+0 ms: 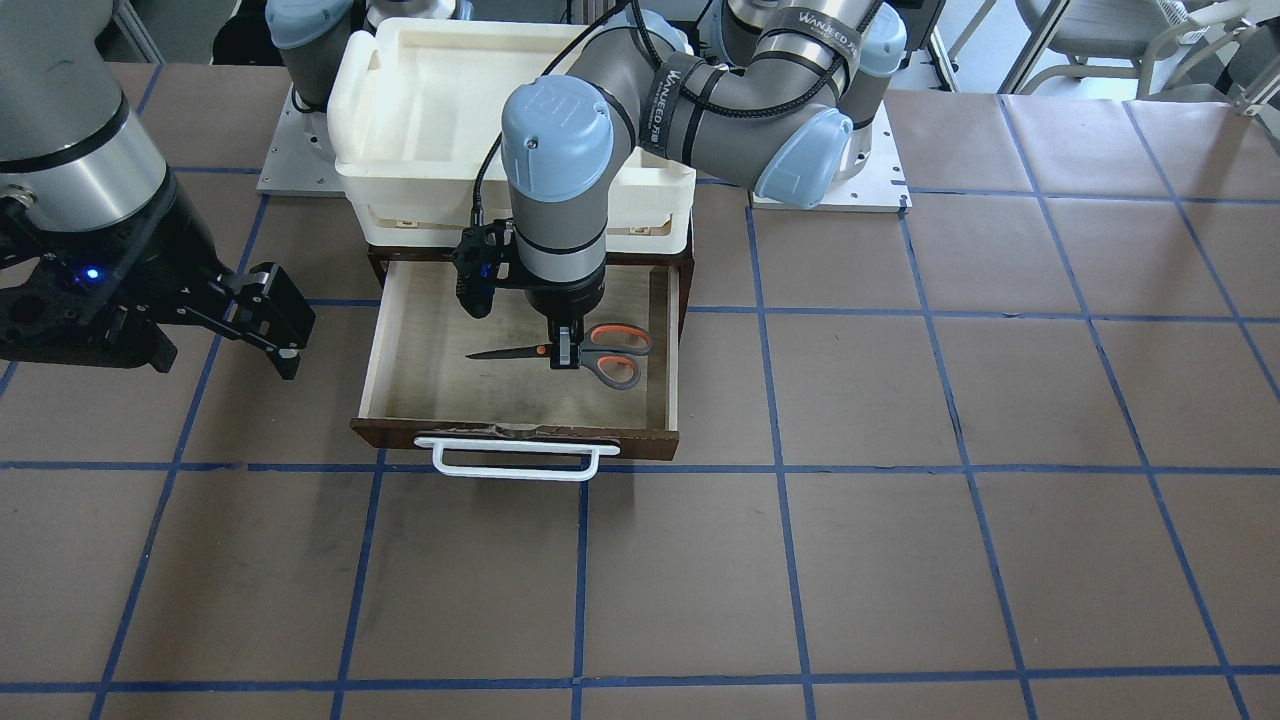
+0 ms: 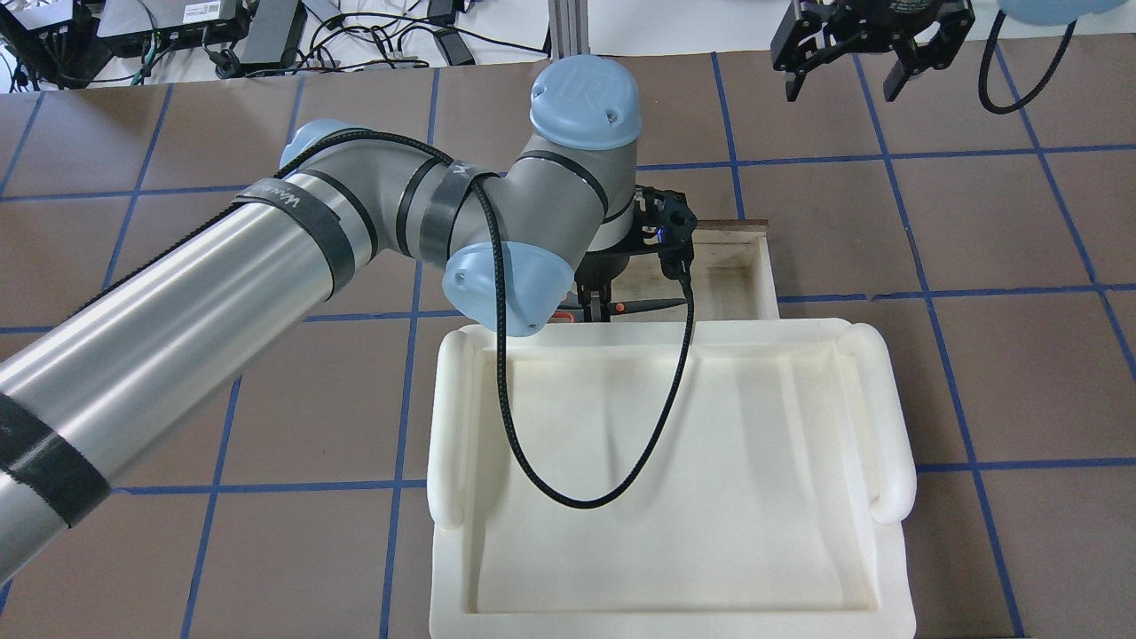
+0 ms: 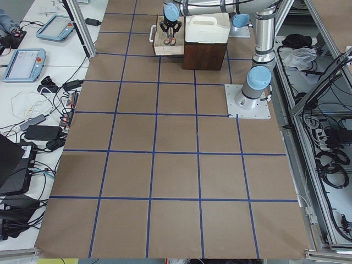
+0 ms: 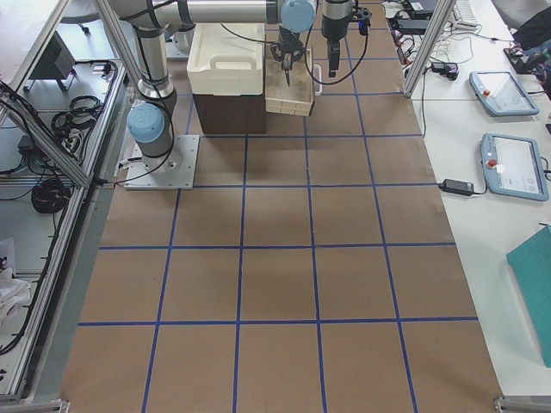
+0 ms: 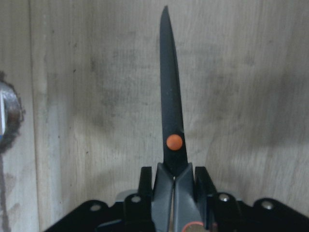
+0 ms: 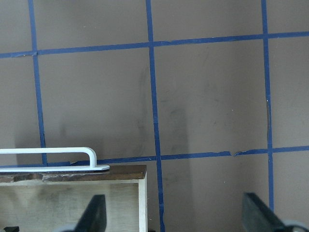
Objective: Place scissors in drawer with both arms
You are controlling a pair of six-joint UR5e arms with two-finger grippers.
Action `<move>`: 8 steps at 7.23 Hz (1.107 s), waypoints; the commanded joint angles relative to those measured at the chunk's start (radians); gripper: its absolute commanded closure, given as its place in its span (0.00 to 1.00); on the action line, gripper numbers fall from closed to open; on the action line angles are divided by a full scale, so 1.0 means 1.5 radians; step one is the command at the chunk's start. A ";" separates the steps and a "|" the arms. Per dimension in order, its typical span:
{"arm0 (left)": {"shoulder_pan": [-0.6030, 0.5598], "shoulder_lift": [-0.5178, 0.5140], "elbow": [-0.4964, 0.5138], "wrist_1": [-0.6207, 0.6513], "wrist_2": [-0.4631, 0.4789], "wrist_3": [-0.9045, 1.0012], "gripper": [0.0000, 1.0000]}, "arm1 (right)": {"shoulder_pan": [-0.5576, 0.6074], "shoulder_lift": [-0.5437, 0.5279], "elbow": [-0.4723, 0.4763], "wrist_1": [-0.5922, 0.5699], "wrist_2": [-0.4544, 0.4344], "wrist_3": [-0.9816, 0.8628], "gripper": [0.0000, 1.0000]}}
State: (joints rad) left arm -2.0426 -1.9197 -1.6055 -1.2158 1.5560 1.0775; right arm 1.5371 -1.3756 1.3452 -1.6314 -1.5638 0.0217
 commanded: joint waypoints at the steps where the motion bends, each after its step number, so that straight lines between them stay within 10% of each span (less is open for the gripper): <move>1: -0.009 -0.009 -0.005 0.000 0.000 -0.002 0.94 | 0.000 -0.004 0.003 0.000 0.000 0.001 0.00; 3: -0.014 -0.009 -0.008 0.000 0.001 -0.001 0.92 | 0.000 -0.004 0.009 -0.004 -0.002 0.001 0.00; 5: -0.015 -0.012 -0.008 0.001 -0.001 0.002 0.48 | 0.000 -0.004 0.011 -0.002 0.000 0.000 0.00; 8: -0.015 -0.013 -0.008 0.018 -0.001 0.003 0.27 | 0.000 -0.007 0.031 -0.002 -0.003 0.001 0.00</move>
State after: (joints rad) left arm -2.0647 -1.9380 -1.6168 -1.2032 1.5536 1.0809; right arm 1.5371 -1.3835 1.3836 -1.6344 -1.5664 0.0228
